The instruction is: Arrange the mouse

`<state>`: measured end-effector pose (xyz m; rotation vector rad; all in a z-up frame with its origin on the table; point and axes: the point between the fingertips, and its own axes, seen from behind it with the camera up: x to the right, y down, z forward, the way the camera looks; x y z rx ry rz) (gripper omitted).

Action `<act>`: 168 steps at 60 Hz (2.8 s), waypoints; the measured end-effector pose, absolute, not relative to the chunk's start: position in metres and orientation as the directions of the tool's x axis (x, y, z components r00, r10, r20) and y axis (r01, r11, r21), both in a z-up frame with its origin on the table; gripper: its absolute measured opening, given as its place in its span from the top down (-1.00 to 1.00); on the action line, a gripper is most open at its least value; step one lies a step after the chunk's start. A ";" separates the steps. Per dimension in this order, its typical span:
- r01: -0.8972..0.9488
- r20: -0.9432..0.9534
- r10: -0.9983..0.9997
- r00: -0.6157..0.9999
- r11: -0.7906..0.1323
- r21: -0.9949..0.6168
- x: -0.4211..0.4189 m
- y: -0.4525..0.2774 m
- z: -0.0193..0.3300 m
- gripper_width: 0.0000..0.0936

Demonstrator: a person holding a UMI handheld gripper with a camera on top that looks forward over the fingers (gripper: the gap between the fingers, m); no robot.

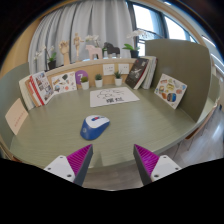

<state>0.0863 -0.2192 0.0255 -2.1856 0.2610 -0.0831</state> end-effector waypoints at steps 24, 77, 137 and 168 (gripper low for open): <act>-0.058 -0.023 -0.065 0.998 -0.614 -0.787 0.023 -0.110 -0.004 -0.74; 0.065 0.044 0.049 0.998 -0.861 -0.505 -0.005 -0.023 -0.008 0.19; 0.017 0.006 0.016 1.000 -0.788 -0.616 0.166 0.149 -0.013 0.07; 0.026 0.020 0.018 1.000 -0.737 -0.676 0.137 0.142 0.082 -0.83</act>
